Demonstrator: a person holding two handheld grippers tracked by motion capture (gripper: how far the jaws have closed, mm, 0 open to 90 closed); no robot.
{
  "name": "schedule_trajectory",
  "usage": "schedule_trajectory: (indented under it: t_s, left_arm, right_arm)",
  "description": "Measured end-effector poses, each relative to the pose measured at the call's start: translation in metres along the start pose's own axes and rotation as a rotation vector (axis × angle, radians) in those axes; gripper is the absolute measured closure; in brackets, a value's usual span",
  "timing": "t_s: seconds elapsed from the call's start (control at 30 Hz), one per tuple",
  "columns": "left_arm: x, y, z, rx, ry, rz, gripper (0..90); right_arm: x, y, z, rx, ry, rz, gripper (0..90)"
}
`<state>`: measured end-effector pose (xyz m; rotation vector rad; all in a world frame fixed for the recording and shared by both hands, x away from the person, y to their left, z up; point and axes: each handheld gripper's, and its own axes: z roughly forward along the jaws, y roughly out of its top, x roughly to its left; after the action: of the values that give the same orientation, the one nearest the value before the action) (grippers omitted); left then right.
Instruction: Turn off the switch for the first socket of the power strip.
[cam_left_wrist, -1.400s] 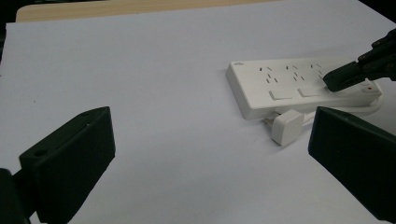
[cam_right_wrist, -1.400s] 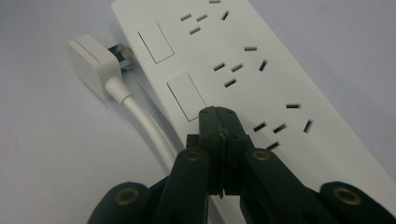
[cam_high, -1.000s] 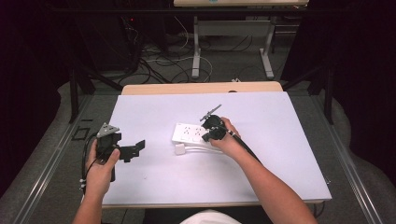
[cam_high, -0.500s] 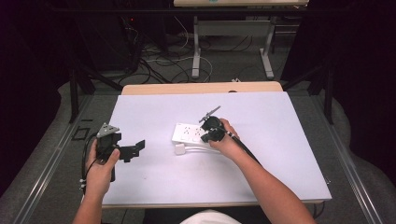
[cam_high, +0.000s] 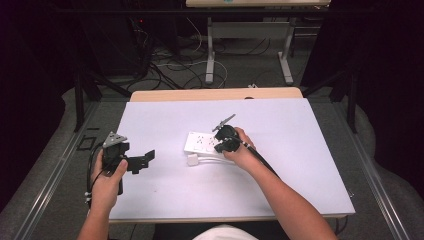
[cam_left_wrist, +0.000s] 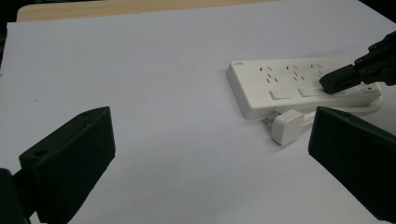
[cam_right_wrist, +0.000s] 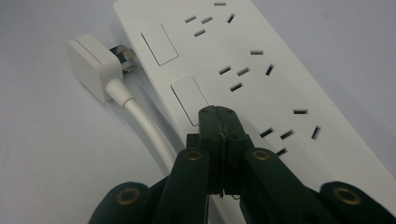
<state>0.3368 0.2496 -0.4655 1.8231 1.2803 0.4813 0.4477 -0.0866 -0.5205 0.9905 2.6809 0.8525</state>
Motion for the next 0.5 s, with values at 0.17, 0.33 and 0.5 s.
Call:
schedule_trajectory:
  t_s: [0.17, 0.33, 0.5]
  left_arm:
    - [0.0001, -0.0001, 0.0000, 0.002, 0.000, 0.001, 0.5]
    - [0.0000, -0.0001, 0.0002, 0.001, 0.000, 0.000, 0.4]
    - [0.0001, 0.0000, -0.0001, 0.002, -0.001, 0.002, 0.5]
  right_arm:
    - [0.0000, -0.0002, -0.0003, 0.000, 0.003, 0.005, 90.0]
    - [0.0001, -0.0008, 0.0001, -0.010, 0.011, 0.024, 90.0]
    - [0.0003, -0.0009, 0.0000, -0.010, 0.009, 0.025, 90.0]
